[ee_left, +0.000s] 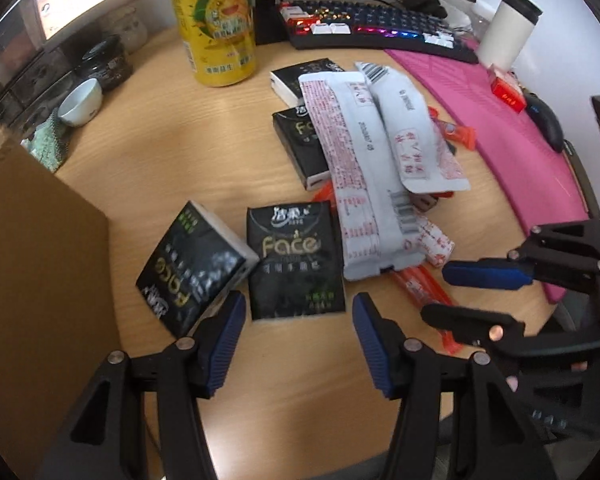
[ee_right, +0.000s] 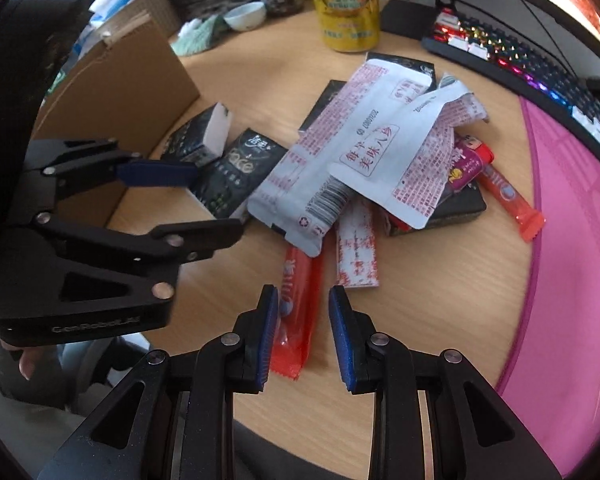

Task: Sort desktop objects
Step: 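Grasp a black Face pack with the left tool while the right tool grasps a red snack stick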

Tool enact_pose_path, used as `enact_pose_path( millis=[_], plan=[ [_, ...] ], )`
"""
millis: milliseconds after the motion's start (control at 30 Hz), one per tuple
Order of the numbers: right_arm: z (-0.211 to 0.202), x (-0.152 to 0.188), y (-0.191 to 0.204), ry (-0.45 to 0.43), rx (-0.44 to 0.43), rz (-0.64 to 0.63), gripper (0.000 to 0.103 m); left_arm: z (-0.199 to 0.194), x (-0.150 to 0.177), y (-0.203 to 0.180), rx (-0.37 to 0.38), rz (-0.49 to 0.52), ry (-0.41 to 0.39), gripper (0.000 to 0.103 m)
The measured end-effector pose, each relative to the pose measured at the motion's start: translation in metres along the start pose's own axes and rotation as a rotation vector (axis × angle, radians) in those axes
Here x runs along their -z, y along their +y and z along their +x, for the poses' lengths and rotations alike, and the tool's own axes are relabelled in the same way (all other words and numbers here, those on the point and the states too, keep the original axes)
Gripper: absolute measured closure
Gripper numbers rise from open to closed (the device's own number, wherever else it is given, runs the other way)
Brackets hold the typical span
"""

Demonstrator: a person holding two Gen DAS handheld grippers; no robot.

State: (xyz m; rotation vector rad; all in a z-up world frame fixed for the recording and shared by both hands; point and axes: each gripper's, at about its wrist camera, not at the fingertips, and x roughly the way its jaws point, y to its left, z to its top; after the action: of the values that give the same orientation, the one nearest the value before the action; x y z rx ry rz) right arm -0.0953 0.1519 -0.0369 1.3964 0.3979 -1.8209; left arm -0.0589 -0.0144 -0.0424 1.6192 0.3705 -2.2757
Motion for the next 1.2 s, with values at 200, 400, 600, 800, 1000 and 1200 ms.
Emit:
enact_pose_path(
  millis=[200,400,600,800,1000,1200],
  plan=[
    [0.007,-0.005,-0.005,-0.014,0.009,-0.013,0.083,0.014,-0.01,0.002,-0.012,-0.011,0.008,0.042],
    [-0.001,0.002,-0.009,-0.004,0.025,-0.013,0.085,0.009,-0.002,-0.003,-0.022,0.024,0.019,0.051],
    [-0.016,0.033,-0.018,0.015,0.033,0.027,0.085,-0.005,0.033,0.001,-0.007,0.006,0.036,0.051],
    [-0.029,0.06,-0.027,0.017,0.051,0.077,0.082,-0.012,0.053,0.004,0.016,-0.024,0.04,0.05],
    [-0.035,0.054,-0.031,-0.015,0.04,0.116,0.082,-0.026,0.051,0.01,0.045,-0.038,0.012,0.045],
    [-0.033,0.051,-0.03,-0.016,0.029,0.117,0.082,-0.025,0.049,0.019,0.035,-0.044,0.002,0.044]
  ],
)
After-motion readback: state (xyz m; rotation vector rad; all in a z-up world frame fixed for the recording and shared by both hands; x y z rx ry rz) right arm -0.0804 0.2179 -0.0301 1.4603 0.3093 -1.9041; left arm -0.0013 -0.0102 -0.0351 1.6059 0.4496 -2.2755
